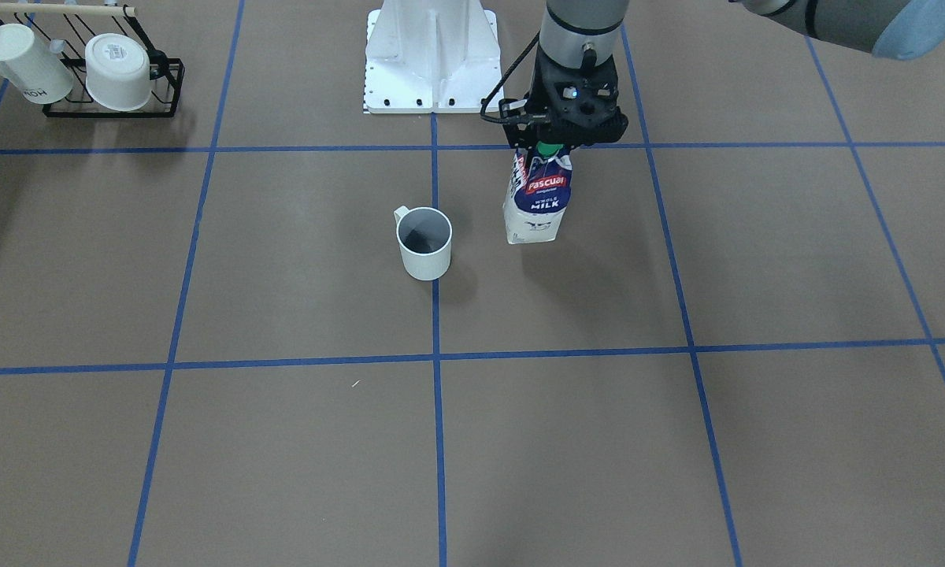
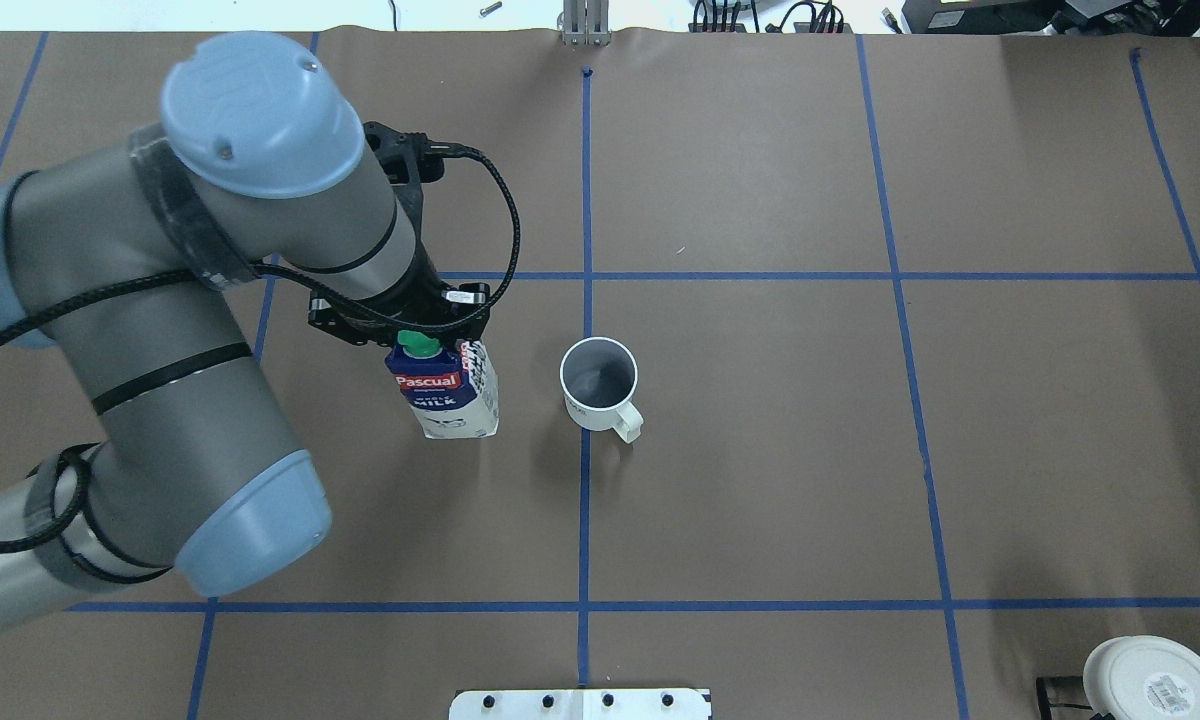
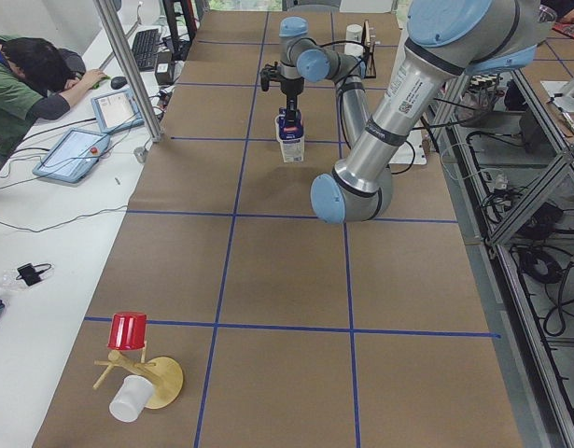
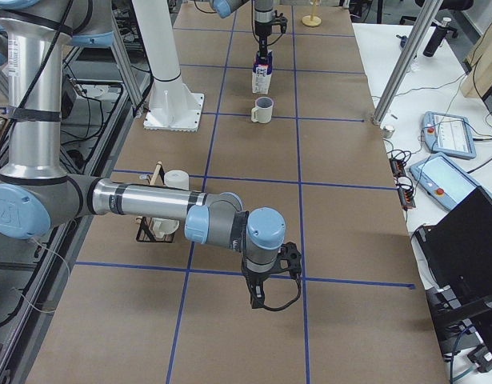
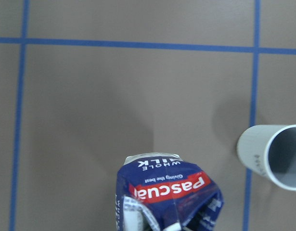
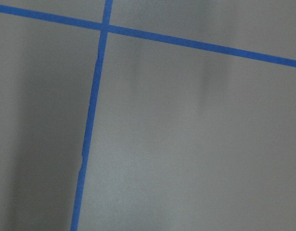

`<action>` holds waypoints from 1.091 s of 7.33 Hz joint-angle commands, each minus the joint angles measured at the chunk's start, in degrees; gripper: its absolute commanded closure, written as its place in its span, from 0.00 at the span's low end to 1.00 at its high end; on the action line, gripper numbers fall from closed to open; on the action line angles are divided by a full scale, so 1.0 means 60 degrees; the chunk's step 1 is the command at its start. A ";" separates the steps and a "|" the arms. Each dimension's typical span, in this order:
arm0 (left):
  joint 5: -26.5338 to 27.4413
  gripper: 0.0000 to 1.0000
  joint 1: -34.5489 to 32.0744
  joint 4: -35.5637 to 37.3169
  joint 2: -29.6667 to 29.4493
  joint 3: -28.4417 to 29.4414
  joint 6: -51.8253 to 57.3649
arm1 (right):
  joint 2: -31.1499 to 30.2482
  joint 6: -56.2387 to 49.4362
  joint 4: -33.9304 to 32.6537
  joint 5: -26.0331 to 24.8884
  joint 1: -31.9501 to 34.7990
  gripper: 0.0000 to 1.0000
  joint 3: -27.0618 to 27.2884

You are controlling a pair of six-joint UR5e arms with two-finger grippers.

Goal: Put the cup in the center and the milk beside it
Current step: 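Carry the milk carton with the left gripper beside the white mug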

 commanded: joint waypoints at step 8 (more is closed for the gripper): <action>0.0352 0.01 -0.0313 -0.0373 -0.0575 0.0763 0.0707 | 0.0043 0.0015 0.0000 0.0015 0.0000 0.00 -0.0127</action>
